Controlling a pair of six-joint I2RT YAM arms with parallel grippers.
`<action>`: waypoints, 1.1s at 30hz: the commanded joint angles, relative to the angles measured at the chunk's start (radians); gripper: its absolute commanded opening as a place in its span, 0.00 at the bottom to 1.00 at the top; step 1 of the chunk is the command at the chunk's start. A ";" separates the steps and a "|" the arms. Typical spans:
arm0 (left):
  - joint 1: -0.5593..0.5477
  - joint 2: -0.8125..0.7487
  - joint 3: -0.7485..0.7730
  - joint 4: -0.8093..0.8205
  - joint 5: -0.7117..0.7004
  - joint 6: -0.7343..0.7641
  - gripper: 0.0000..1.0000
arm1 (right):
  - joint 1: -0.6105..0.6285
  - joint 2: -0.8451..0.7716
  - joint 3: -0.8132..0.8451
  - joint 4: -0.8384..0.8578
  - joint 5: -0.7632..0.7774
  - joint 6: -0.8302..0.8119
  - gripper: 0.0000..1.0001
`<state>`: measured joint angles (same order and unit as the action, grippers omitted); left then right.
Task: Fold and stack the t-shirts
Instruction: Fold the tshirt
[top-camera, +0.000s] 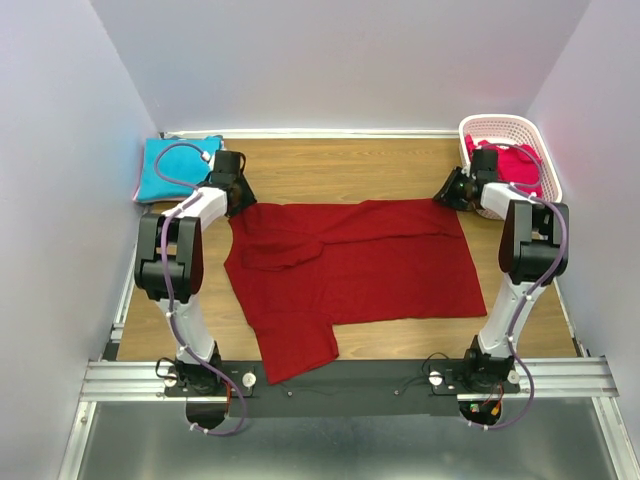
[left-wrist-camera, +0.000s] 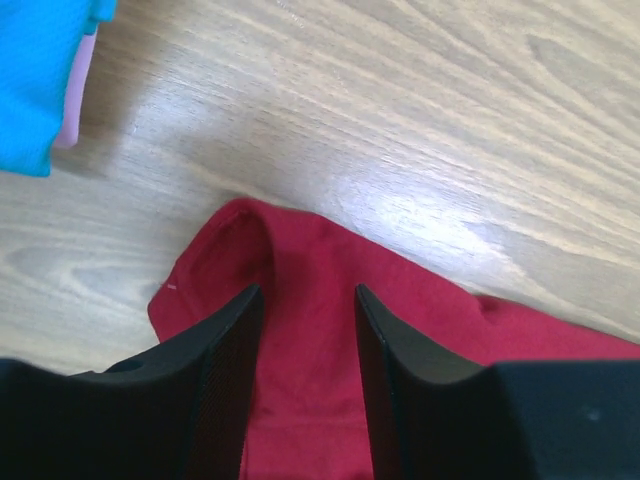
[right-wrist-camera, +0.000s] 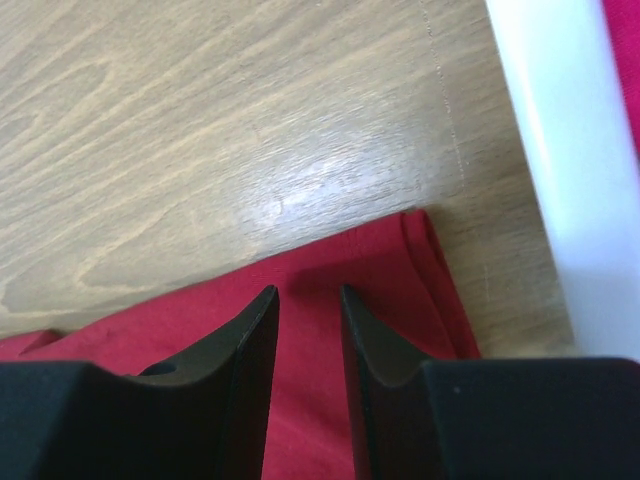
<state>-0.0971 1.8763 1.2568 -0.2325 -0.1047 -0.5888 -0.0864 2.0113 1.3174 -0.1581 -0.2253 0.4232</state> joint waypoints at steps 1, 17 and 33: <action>0.008 0.041 0.023 -0.005 -0.052 0.006 0.46 | -0.003 0.044 0.026 0.012 0.058 -0.011 0.38; 0.073 0.125 0.111 -0.007 -0.197 0.035 0.02 | -0.006 0.086 0.042 0.011 0.282 0.002 0.32; 0.056 -0.049 0.087 0.029 -0.092 0.041 0.58 | 0.036 -0.074 0.053 -0.018 0.164 -0.058 0.47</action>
<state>-0.0395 1.9533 1.3495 -0.2249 -0.2054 -0.5518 -0.0692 2.0319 1.3857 -0.1516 -0.0540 0.3744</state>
